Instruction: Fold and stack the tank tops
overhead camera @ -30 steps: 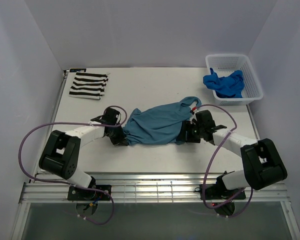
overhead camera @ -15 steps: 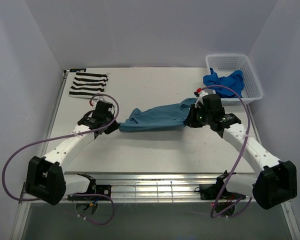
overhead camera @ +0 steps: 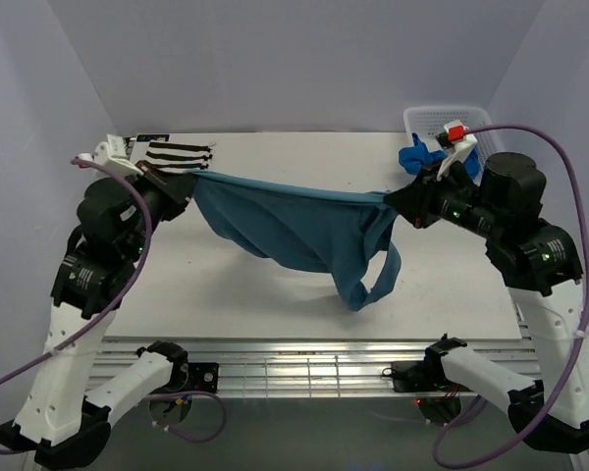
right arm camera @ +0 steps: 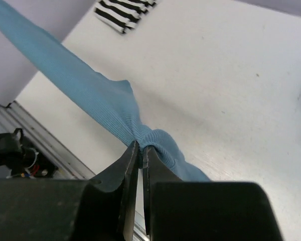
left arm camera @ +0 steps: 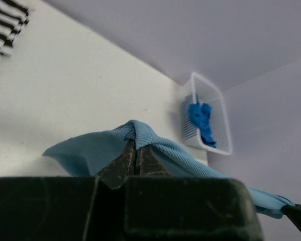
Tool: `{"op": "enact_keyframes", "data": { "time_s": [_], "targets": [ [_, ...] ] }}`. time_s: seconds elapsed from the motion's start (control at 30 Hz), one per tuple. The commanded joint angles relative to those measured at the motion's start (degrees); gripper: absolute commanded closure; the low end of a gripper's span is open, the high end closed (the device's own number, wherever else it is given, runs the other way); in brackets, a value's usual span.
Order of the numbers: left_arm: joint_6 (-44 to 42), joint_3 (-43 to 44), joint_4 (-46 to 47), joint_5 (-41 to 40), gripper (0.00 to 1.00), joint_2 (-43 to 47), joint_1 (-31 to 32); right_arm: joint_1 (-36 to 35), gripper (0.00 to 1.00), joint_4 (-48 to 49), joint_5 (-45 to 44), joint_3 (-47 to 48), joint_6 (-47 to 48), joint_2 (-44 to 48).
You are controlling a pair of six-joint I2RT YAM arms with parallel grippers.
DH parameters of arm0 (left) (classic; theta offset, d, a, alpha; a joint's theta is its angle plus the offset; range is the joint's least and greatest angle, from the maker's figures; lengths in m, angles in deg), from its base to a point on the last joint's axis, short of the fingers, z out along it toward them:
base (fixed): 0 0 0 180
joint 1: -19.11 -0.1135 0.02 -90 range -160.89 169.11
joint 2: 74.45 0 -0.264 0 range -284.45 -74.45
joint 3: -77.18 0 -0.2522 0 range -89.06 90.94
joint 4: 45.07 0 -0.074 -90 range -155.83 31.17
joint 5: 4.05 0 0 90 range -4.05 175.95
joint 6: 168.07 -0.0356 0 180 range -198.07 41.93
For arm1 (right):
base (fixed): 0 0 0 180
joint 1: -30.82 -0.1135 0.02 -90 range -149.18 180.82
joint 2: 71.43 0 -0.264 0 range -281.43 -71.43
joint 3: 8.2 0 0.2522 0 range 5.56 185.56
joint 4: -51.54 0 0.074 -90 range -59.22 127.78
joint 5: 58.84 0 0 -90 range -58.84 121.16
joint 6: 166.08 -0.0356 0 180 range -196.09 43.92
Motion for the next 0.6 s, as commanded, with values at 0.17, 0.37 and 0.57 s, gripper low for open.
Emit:
{"op": "enact_keyframes", "data": {
  "time_s": [0.17, 0.37, 0.57],
  "targets": [
    [-2.04, 11.53, -0.53, 8.3, 1.0, 8.63, -0.18, 0.02, 0.92, -6.29, 25.03, 12.08, 3.5, 6.47],
    [-0.98, 11.8, -0.62, 11.57, 1.0, 11.71, -0.18, 0.02, 0.92, -7.08, 27.26, 10.07, 1.48, 10.17],
    [1.74, 3.55, -1.93, 10.17, 1.0, 5.4, -0.18, 0.02, 0.92, -5.15, 16.63, -0.2, 0.6, 6.68]
  ]
}}
